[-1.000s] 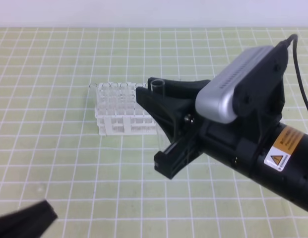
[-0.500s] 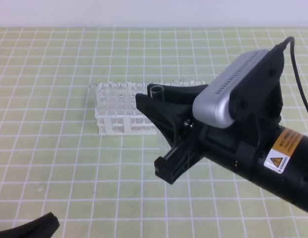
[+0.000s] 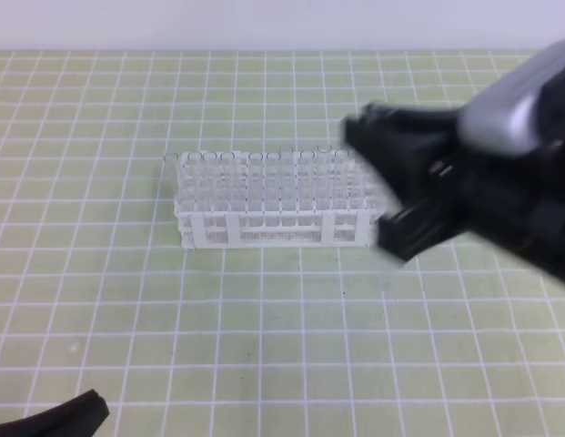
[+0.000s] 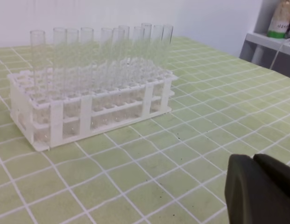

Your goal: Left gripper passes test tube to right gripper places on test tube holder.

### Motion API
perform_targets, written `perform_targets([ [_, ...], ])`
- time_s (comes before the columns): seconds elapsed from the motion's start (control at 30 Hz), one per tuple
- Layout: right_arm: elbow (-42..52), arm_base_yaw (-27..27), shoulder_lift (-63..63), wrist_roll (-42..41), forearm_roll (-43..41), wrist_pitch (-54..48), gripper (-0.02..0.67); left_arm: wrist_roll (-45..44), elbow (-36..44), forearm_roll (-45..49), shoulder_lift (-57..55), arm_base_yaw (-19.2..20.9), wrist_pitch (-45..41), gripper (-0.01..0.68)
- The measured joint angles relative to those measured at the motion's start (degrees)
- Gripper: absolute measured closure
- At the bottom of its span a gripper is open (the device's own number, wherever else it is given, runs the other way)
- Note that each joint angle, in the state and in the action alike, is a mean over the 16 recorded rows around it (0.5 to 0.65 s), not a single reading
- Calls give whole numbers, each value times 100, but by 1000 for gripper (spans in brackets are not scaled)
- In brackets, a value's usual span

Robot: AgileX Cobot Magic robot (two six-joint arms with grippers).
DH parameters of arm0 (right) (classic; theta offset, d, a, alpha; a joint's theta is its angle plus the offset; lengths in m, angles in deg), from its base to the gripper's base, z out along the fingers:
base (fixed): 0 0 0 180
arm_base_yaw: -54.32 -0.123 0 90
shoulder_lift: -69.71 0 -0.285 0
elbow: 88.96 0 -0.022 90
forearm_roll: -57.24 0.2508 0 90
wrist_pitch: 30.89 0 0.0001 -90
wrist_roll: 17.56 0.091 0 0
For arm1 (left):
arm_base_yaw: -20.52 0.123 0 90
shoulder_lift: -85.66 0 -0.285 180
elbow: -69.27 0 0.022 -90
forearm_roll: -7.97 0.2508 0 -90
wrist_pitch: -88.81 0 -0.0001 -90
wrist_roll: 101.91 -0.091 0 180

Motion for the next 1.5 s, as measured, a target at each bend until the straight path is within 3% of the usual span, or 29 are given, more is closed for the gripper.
perform_targets([
  [0.23, 113, 864, -324, -110, -29, -70, 558, 7, -19, 7, 9, 2, 22, 674],
  [0.5, 488, 1418, -154, -221, -27, 1065, 558, 19, -58, -14, 24, 4, 65, 675],
  [0.83, 787, 1502, 903, -231, 26, 2973, 558, 9, -26, 46, 9, 2, 36, 675],
  [1.5, 789, 1636, 2089, 506, -382, 4734, 558, 13, -45, 10, 18, 3, 42, 675],
])
